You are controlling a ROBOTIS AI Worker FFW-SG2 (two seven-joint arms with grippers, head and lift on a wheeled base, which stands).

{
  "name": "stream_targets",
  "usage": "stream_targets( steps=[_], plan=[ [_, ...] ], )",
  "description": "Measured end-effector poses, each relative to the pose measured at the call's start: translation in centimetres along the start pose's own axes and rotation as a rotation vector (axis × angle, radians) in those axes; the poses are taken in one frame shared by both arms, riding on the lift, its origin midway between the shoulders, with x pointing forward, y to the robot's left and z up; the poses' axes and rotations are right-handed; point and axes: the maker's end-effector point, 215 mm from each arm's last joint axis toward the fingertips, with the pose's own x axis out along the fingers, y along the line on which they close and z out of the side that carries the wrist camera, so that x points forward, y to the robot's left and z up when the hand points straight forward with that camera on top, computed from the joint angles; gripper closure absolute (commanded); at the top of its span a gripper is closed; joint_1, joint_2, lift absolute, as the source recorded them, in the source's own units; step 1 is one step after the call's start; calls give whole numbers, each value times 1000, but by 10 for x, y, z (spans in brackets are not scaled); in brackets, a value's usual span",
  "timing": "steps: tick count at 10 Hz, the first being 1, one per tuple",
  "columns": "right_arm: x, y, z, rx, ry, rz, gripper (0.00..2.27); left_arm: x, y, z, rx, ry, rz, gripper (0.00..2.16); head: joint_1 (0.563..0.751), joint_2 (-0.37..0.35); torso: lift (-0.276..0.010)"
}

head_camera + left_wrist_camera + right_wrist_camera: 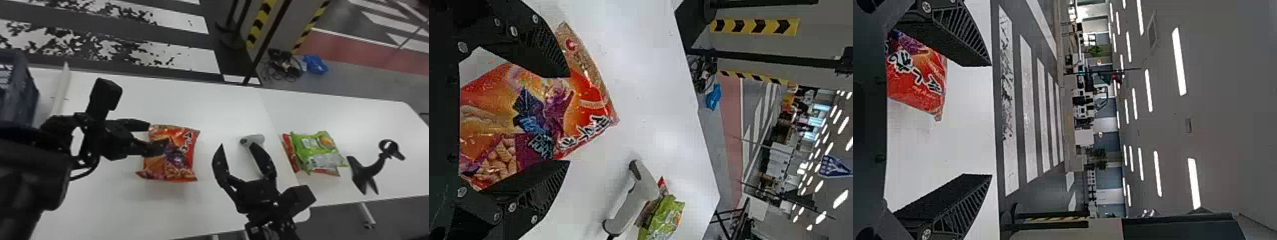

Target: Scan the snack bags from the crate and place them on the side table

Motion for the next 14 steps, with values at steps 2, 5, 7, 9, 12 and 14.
stream_targets(
  steps=[2, 5, 7, 9, 12, 14],
  plan=[
    [-1, 2, 2, 0, 4, 7, 70, -33, 21, 33, 12, -148, 62, 36, 695, -308, -94],
    [3, 9, -7, 20, 81, 34, 63, -123, 82, 63, -1, -369, 273, 39, 695, -167, -94],
    [4, 14, -16, 87, 157, 83, 83, -190, 121, 62, -45, -440, 455, 39, 695, -63, -94],
    [-5, 21, -40, 213, 313, 153, 83, -239, 147, 40, -86, -438, 641, 39, 695, 11, -94],
    [-36, 53, -77, 435, 602, 268, 83, -271, 163, 5, -138, -415, 772, 60, 695, 126, -94],
    [-52, 74, -84, 576, 739, 338, 76, -285, 166, -5, -155, -407, 829, 66, 695, 177, -94]
  ],
)
